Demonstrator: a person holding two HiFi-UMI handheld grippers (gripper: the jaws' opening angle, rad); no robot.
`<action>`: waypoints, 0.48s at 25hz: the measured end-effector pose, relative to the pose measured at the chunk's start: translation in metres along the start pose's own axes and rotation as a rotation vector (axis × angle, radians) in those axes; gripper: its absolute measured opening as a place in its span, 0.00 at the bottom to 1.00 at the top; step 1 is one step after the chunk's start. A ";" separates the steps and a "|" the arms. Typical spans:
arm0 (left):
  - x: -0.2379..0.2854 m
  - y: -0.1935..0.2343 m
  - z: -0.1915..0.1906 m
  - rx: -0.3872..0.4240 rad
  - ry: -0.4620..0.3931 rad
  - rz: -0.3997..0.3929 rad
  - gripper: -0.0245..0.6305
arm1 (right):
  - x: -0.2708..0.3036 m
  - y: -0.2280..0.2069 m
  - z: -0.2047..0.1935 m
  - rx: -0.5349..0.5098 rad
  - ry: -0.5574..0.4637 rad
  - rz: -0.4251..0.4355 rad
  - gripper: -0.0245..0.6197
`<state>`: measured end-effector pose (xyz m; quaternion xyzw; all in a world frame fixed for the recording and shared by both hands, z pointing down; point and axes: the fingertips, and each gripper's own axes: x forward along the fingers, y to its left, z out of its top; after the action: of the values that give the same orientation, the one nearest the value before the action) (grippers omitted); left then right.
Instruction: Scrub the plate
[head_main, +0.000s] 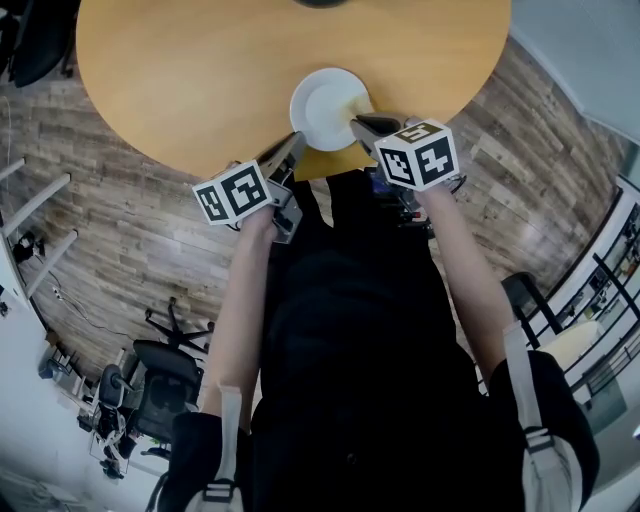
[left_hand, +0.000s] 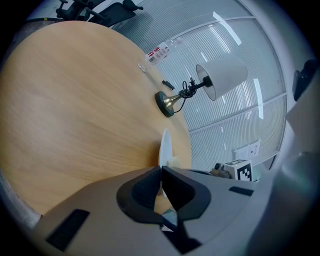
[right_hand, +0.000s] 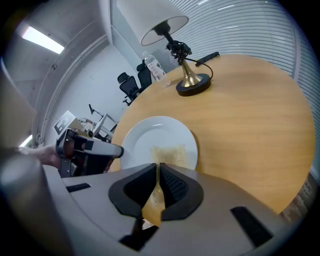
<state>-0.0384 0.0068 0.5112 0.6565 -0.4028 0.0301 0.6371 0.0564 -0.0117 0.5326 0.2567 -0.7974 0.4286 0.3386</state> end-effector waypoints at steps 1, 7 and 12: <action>0.000 0.000 0.000 0.002 0.001 0.000 0.07 | 0.003 0.010 0.001 -0.008 0.003 0.017 0.08; 0.000 -0.003 -0.010 0.021 0.018 0.000 0.07 | 0.016 0.068 0.016 -0.089 -0.038 0.136 0.08; -0.002 -0.004 -0.015 0.015 0.016 0.004 0.07 | 0.019 0.085 0.032 -0.123 -0.066 0.171 0.08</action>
<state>-0.0305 0.0202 0.5099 0.6602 -0.3985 0.0395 0.6354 -0.0256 0.0012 0.4910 0.1803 -0.8519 0.3975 0.2893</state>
